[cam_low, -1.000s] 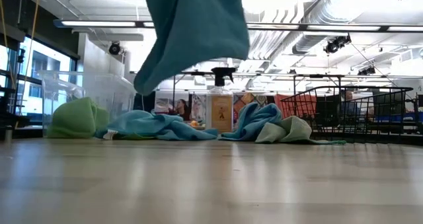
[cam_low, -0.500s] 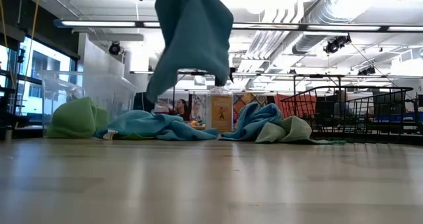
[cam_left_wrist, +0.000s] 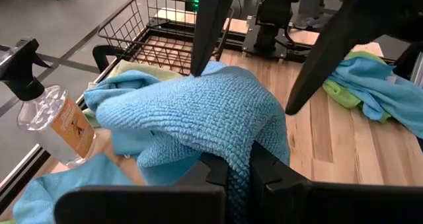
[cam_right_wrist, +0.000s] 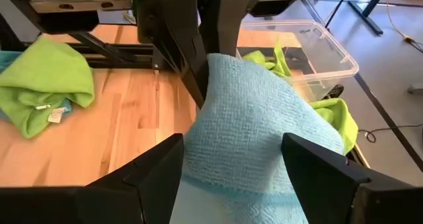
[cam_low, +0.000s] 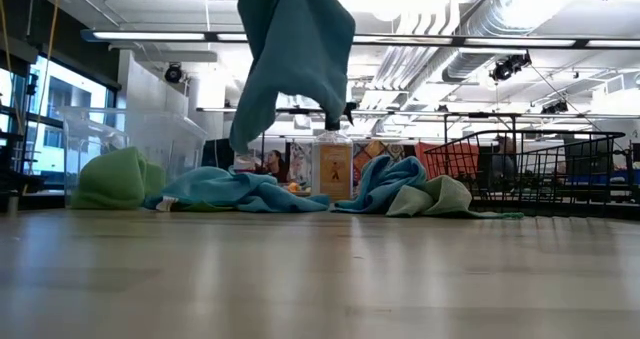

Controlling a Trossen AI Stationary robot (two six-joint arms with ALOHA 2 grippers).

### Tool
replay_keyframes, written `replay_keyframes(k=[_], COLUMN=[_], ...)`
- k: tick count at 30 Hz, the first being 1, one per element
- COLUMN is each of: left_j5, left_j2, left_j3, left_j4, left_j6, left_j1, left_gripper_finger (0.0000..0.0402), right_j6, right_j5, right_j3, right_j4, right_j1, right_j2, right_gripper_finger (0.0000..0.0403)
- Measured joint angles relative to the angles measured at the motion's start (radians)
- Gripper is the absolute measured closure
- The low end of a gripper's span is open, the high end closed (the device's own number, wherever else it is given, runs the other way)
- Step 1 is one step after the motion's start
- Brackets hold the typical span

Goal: Sort microfiber towel by color & place in baskets
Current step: Put the blue microfiber cloth into the basket

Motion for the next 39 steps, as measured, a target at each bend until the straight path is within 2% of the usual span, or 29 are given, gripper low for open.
replay_keyframes(k=[7,18,21,23,25,27,30,33,39], left_j5=[0.0,0.002,0.002,0.002,0.002,0.004,0.015,0.038,0.103], left_j2=[0.0,0.0,0.0,0.0,0.0,0.0,0.0,0.0,-0.024], left_j3=[0.0,0.0,0.0,0.0,0.0,0.0,0.0,0.0,0.01], left_j4=[0.005,0.008,0.031,0.047,0.057,0.061,0.061,0.063,0.037], left_j6=[0.017,0.026,0.026,0.027,0.026,0.029,0.033,0.033,0.056], left_j1=[0.0,0.0,0.0,0.0,0.0,0.0,0.0,0.0,-0.001], left_gripper_finger=[0.0401,0.0401,0.0401,0.0401,0.0401,0.0398,0.0382,0.0356,0.0278], right_j6=[-0.023,-0.036,-0.058,-0.057,-0.057,-0.058,-0.052,-0.058,-0.075], right_j5=[0.085,0.084,0.084,0.082,0.068,0.041,0.035,0.032,0.032], right_j3=[0.0,-0.001,-0.001,-0.001,-0.001,-0.001,-0.001,-0.001,-0.003], right_j4=[0.001,0.016,0.026,0.033,0.032,0.032,0.031,0.031,-0.037], right_j1=[0.0,0.0,0.0,0.0,0.0,0.0,0.0,0.0,0.0], right_j2=[0.051,0.072,0.072,0.072,0.072,0.072,0.072,0.071,0.034], right_gripper_finger=[0.0148,0.0158,0.0207,0.0266,0.0344,0.0384,0.038,0.0396,0.0399])
